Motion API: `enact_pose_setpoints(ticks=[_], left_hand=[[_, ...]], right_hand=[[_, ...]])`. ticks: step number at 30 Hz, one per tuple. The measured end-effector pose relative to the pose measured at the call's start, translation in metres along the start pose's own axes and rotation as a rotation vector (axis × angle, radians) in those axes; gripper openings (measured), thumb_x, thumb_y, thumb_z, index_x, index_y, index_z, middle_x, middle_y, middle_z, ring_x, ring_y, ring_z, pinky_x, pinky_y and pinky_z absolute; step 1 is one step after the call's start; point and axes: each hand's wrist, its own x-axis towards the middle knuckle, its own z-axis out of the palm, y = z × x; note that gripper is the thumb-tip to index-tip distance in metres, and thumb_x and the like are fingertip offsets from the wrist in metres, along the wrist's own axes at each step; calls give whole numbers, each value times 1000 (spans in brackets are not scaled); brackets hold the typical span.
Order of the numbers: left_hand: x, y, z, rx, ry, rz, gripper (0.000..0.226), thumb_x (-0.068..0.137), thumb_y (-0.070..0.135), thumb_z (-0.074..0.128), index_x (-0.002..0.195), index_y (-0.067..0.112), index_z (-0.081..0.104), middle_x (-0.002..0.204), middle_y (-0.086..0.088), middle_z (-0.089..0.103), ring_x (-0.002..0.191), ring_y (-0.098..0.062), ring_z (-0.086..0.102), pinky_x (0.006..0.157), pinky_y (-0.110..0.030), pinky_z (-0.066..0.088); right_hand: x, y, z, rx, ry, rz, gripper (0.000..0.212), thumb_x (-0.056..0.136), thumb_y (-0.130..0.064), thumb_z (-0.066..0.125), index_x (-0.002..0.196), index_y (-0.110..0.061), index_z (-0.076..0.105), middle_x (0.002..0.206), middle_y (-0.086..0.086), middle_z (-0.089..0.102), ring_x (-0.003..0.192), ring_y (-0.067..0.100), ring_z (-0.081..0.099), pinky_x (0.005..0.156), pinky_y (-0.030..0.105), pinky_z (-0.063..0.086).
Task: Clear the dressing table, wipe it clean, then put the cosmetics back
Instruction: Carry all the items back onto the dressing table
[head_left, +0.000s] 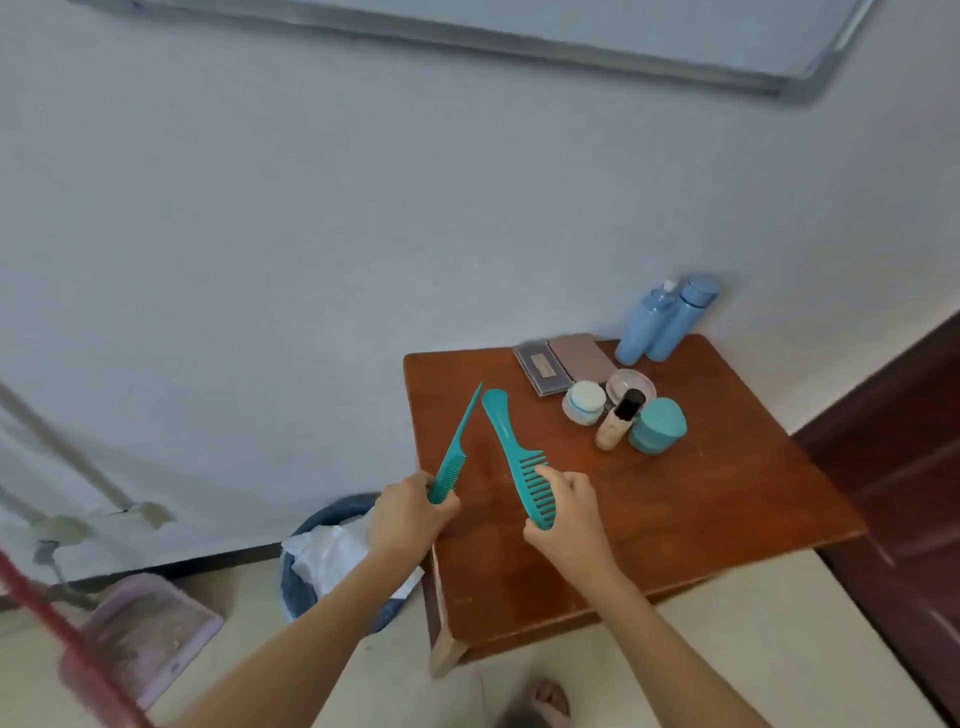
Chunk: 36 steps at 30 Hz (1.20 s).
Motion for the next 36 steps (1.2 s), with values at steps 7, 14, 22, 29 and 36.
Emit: enact_pose_setpoints(ticks=[7, 14, 22, 29, 36], left_hand=[[-41, -9, -2, 61, -193, 221, 24, 88, 32, 55, 103, 13, 59, 89, 1, 64, 69, -9, 57, 55, -14, 43], [-101, -2, 35, 192, -442, 421, 21, 89, 35, 54, 103, 19, 57, 97, 5, 61, 71, -3, 53, 61, -13, 44], [-230, 21, 79, 320, -571, 720, 27, 88, 34, 51, 103, 13, 57, 92, 0, 64, 69, -12, 60, 58, -21, 49], [-382, 8, 104, 334, -611, 926, 25, 86, 30, 55, 95, 7, 59, 79, -4, 61, 70, -20, 59, 62, -29, 46], [-535, -4, 130, 326, -738, 1048, 19, 83, 24, 58, 84, 5, 59, 78, -14, 66, 67, -26, 54, 62, -32, 38]], right_hand=[[-89, 1, 2, -48, 101, 240, 62, 76, -14, 64, 133, -17, 38, 112, -2, 32, 114, 17, 39, 92, 10, 29], [-174, 12, -11, -40, 198, 435, 65, 74, -12, 64, 133, -17, 38, 113, -2, 31, 114, 16, 41, 93, 13, 35], [-349, 36, -34, -28, 441, 714, 63, 77, -11, 62, 134, -19, 36, 119, 4, 34, 110, 16, 41, 83, 9, 32], [-539, 37, -28, 29, 663, 868, 61, 78, -9, 62, 133, -19, 37, 117, 4, 34, 108, 16, 43, 80, 12, 38], [-721, 24, -5, 81, 843, 1111, 61, 76, -7, 64, 132, -17, 40, 122, 8, 37, 109, 20, 46, 87, 20, 46]])
